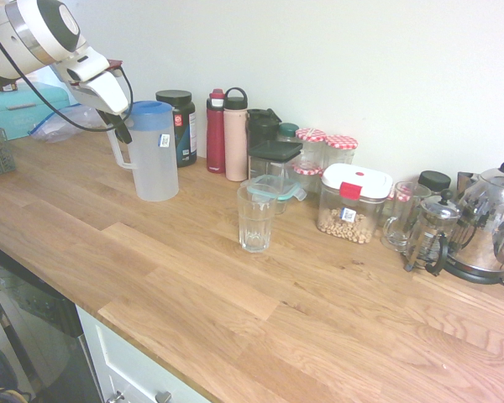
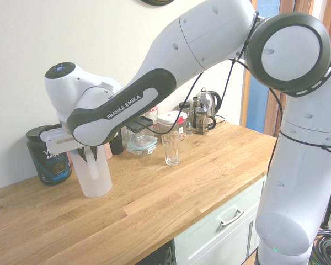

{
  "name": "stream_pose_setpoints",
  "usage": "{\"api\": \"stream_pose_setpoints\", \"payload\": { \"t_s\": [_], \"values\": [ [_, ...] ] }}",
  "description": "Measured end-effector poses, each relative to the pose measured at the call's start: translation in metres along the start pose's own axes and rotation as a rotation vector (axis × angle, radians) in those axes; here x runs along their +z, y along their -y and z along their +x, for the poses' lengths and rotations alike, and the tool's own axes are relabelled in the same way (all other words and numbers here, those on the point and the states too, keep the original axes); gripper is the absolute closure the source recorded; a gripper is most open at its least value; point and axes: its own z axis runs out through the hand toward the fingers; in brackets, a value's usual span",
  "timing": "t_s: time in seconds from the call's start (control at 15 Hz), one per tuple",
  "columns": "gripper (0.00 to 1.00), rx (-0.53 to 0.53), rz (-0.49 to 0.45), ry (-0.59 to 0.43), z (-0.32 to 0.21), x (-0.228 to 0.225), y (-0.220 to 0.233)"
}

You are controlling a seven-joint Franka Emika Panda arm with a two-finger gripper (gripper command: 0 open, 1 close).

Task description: Pour me some water

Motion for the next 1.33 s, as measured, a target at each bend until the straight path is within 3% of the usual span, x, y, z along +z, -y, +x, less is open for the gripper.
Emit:
{"api": "stream_pose_setpoints", "payload": {
  "t_s": [0.4, 0.8, 1.07, 1.33],
  "values": [
    [1.0, -0.099, 0.054, 0.023, -0.002, -0.065, -0.06],
    [1.0, -0.431, -0.018, 0.19, 0.01, -0.109, -0.165],
    [1.0, -0.566, -0.029, 0.285, 0.074, -0.122, -0.23],
    [1.0, -0.587, 0.014, 0.31, 0.176, -0.117, -0.297]
  ]
}}
